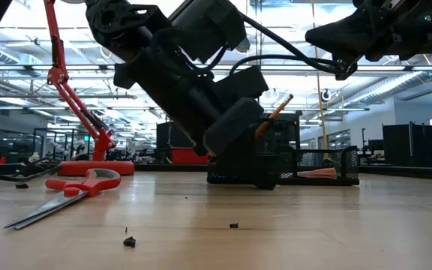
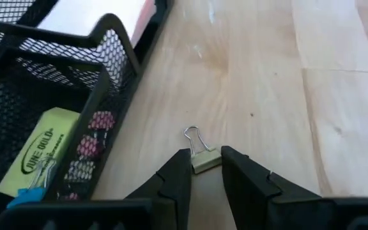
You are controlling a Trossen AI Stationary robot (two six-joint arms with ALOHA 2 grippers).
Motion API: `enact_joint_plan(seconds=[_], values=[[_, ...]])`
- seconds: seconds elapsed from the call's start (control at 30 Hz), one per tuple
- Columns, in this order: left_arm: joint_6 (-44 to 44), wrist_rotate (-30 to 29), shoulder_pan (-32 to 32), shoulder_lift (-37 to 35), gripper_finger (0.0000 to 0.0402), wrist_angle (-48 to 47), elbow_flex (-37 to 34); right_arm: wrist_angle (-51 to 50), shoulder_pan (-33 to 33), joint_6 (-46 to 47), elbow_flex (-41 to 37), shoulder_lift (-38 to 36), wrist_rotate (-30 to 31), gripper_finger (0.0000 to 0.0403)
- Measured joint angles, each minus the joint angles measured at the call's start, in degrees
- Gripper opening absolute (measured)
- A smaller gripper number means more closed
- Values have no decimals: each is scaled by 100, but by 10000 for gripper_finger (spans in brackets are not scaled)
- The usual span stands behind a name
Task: Pick and place office supplies into organizer
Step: Put the green binder clip into the black desk organizer
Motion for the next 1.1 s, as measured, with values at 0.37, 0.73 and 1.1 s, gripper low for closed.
enact_joint_plan(seconds=[0.37, 0.73, 1.1], values=[[282, 259, -72, -464, 92, -109, -11, 1, 1, 0, 0, -2, 0, 4], [556, -656, 93, -1469, 92, -936, 4, 11, 0, 0, 0, -2, 4, 4], [-46, -88, 654, -1232, 92, -1547, 1, 106, 2, 2, 0, -2, -4, 4]])
